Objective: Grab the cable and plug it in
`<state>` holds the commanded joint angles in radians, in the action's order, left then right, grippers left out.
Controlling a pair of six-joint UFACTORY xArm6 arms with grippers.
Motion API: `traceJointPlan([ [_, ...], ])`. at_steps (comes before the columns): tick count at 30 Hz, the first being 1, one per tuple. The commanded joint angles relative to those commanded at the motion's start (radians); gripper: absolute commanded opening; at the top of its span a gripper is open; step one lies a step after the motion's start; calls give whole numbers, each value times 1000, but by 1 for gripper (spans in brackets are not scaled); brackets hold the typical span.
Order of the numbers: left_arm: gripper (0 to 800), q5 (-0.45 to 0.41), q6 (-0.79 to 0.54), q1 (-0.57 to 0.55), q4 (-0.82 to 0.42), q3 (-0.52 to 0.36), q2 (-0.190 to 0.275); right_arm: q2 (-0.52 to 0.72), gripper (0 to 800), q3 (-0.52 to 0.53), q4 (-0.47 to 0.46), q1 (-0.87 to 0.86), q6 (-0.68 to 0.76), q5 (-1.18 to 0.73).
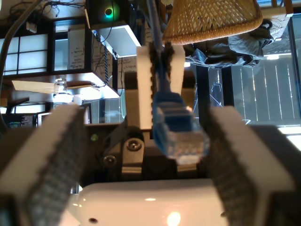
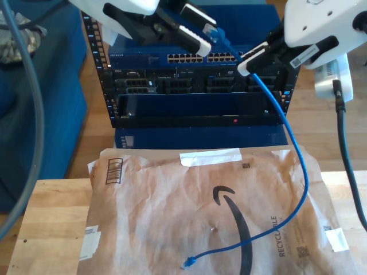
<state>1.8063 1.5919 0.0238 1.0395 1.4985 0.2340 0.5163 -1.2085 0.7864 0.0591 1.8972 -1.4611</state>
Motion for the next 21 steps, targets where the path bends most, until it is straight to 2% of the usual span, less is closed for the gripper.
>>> traceJointPlan([
  [4, 263, -2, 0, 2, 0, 0, 0, 0, 2, 0, 0, 0, 0, 0],
  [14, 261, -5, -2, 2, 2, 0, 0, 0, 2, 2, 0, 0, 0, 0],
  [21, 194, -5, -28, 2, 0, -3, 5, -2, 2, 0, 18, 2, 0, -2],
])
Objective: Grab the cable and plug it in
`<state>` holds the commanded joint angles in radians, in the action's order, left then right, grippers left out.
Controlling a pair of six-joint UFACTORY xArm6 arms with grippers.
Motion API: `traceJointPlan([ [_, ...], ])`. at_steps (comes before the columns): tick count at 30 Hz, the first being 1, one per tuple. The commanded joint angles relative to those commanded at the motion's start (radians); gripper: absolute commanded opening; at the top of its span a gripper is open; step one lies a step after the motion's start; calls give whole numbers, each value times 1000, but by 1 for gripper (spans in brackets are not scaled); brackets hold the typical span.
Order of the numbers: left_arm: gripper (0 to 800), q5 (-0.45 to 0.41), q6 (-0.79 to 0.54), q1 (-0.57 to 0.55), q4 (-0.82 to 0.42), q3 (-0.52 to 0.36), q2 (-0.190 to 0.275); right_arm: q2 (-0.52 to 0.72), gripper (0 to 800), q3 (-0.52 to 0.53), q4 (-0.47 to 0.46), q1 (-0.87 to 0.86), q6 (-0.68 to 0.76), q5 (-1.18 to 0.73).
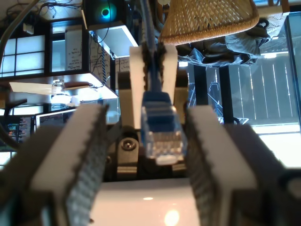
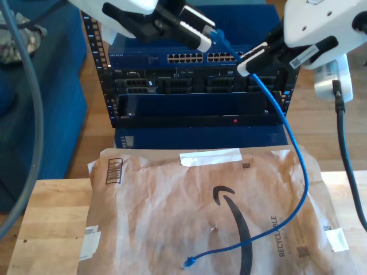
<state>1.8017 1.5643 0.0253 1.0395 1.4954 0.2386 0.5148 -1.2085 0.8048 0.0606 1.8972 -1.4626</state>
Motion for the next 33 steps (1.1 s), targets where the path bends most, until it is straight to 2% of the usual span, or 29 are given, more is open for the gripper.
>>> traceJointPlan([
  [7, 54, -3, -3, 2, 0, 0, 8, 0, 2, 2, 2, 0, 0, -8],
  [11, 8, -5, -3, 2, 0, -9, 11, 2, 24, 2, 0, -2, 0, -8],
  [12, 7, -5, -3, 2, 0, -17, 11, 2, 79, 3, 2, -2, -2, -8],
  [14, 7, -6, -3, 3, 0, -21, 9, 2, 350, 6, 12, -2, -3, -9],
  [16, 3, -3, 0, 2, 2, -25, 5, 2, 578, 6, 49, -3, -8, -11],
  [18, 3, -3, 3, 2, 0, -35, 0, 6, 641, -3, 52, -3, -18, -2],
  [20, 3, -2, 9, -2, 0, -31, -9, 5, 760, -29, 52, -3, -49, 2],
  [23, 3, 8, 78, -3, 29, -29, -26, 15, 788, -61, 49, -5, -103, 3],
  [26, 5, 40, 172, 6, 69, -29, -51, 89, 796, -63, 41, -3, -209, 75],
  [29, 6, 121, 232, 51, 164, -29, -118, 161, 796, -15, 44, 0, -311, 219],
  [33, 8, 219, 275, 140, 350, -29, -224, 193, 796, -20, 46, 0, -331, 242],
])
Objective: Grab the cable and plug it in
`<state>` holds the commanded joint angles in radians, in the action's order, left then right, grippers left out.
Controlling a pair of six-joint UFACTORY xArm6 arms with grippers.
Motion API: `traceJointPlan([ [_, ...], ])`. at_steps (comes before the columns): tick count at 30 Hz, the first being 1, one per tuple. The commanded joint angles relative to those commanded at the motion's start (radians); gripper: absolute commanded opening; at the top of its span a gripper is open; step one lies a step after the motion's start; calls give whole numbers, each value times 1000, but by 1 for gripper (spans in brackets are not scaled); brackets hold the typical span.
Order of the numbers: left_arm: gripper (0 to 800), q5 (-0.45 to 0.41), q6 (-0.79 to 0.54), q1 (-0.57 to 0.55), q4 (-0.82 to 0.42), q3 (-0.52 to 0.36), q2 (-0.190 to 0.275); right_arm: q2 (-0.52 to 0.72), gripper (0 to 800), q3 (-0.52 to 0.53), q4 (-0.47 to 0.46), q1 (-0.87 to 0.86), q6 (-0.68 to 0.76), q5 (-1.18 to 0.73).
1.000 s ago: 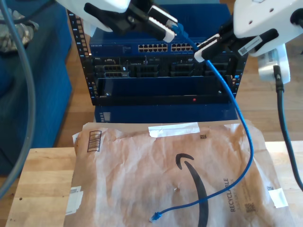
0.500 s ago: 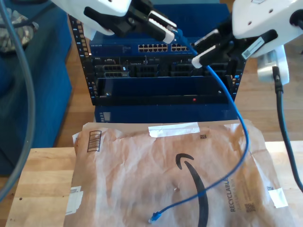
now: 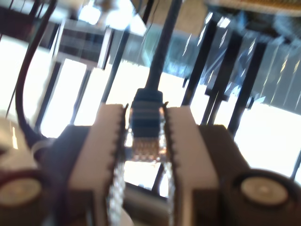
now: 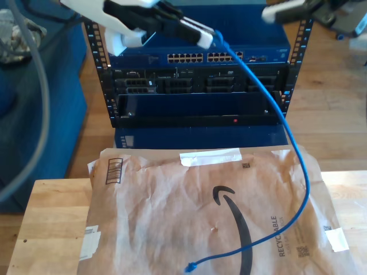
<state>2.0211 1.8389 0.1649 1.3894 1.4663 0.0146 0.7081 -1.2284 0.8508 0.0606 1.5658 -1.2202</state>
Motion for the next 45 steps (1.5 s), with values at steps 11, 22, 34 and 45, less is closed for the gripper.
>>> traceJointPlan([
  [11, 8, 222, 68, 35, 269, -11, -164, 37, 796, 15, 2, 48, -141, 32],
  [22, 9, 270, 66, 28, 275, -34, -161, 11, 793, 115, 0, 199, -265, 236],
  [34, 21, 273, 69, 20, 275, -38, -164, -66, 766, 230, -118, 512, -336, 623],
  [45, 21, 287, 63, 21, 276, -49, -163, -18, 675, 276, -124, 511, -338, 655],
])
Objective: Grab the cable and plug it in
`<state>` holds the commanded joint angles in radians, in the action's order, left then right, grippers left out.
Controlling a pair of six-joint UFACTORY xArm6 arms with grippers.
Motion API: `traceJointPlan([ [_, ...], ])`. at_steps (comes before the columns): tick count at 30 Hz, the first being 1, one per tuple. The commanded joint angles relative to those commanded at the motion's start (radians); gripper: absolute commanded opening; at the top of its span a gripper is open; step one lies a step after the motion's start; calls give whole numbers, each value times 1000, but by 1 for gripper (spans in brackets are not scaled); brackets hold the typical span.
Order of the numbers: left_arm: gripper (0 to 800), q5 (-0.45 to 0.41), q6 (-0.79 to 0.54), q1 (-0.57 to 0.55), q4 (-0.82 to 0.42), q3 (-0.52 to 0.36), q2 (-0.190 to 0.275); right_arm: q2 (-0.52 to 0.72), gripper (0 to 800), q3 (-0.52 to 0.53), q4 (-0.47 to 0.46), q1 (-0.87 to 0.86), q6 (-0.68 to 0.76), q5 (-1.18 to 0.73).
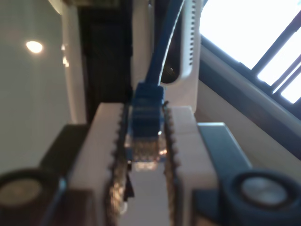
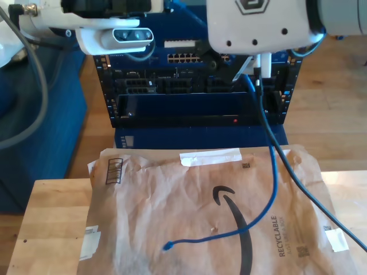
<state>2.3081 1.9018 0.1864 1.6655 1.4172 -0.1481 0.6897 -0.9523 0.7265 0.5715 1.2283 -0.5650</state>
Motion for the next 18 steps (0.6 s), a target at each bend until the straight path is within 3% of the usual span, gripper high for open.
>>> traceJointPlan([
  [6, 30, 29, -2, 0, 21, 3, 0, 5, 617, 11, 3, 0, 2, 15],
  [12, 31, 31, -2, 0, 21, 5, 2, 15, 478, 15, 3, 0, 2, 61],
  [18, 31, 31, -2, 0, 21, 8, 2, 17, 407, 20, 5, 0, 3, 69],
])
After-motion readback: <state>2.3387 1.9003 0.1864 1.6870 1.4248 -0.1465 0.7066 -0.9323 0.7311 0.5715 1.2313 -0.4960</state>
